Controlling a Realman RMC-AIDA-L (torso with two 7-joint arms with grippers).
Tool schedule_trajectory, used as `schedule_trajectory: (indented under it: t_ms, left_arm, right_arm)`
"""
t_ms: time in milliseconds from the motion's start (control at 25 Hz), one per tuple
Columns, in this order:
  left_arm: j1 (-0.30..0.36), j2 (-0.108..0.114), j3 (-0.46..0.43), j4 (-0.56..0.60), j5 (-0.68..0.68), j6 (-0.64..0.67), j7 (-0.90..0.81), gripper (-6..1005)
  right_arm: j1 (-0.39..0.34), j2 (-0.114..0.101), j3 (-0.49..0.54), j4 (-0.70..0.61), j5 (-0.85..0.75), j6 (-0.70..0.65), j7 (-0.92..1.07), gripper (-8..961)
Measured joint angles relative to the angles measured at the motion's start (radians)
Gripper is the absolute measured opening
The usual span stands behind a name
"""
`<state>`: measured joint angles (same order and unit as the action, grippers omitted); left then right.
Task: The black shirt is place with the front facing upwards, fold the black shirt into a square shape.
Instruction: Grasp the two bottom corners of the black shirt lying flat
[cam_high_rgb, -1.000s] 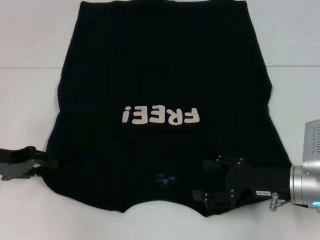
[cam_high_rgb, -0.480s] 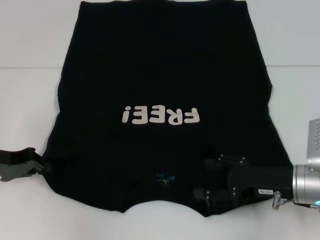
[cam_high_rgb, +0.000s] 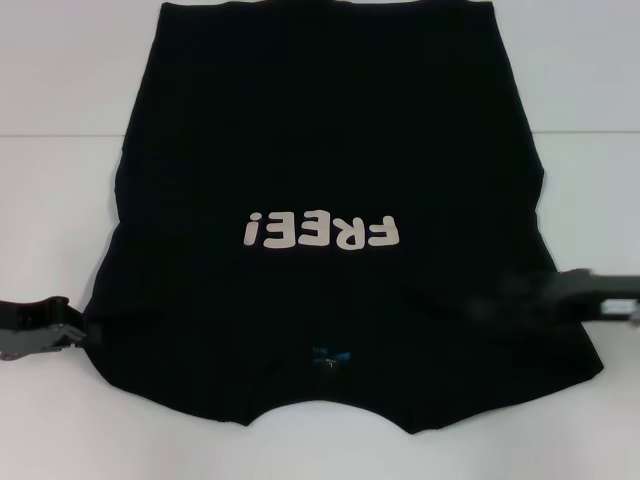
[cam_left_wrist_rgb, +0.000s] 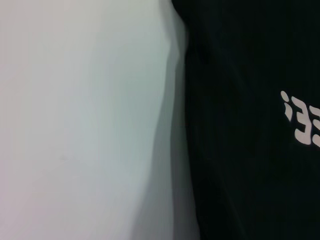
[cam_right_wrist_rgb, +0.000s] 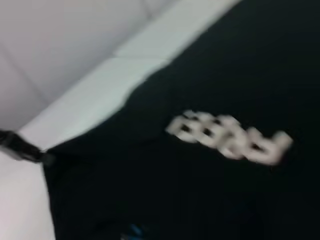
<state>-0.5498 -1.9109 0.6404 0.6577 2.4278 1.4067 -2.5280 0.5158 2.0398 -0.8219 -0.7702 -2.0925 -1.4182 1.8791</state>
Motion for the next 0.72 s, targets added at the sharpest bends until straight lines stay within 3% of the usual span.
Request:
schedule_trajectory:
  t_ms: [160, 200, 240, 360, 440, 560, 720]
  left_arm:
    - [0.001, 0.001, -0.025, 0.000, -0.001, 0.012, 0.028, 49]
    - [0.001, 0.001, -0.031, 0.000, -0.003, 0.016, 0.036, 49]
    - [0.000, 0.001, -0.033, 0.000, -0.003, 0.017, 0.040, 49]
    - [-0.004, 0.001, -0.034, 0.000, -0.004, 0.020, 0.053, 49]
    - [-0.008, 0.002, -0.034, 0.000, -0.004, 0.021, 0.059, 49]
    - [-0.011, 0.002, -0.034, 0.003, -0.004, 0.022, 0.064, 49]
    - [-0.011, 0.001, -0.034, 0.009, -0.005, 0.023, 0.064, 49]
  right_arm:
    - [0.024, -0.069, 0.004, -0.052, -0.106, -0.044, 0.330, 927]
    - [0.036, -0.104, 0.006, -0.053, -0.131, -0.064, 0.465, 927]
    - [0.036, -0.104, 0.006, -0.053, -0.131, -0.064, 0.465, 927]
    - [0.058, -0.140, 0.026, -0.057, -0.182, -0.104, 0.570, 928]
    - [0.086, -0.147, 0.064, -0.068, -0.269, -0.127, 0.607, 928]
    - [0.124, -0.140, 0.108, -0.068, -0.389, -0.153, 0.624, 927]
    - [0.143, -0.129, 0.103, -0.054, -0.432, -0.153, 0.626, 927]
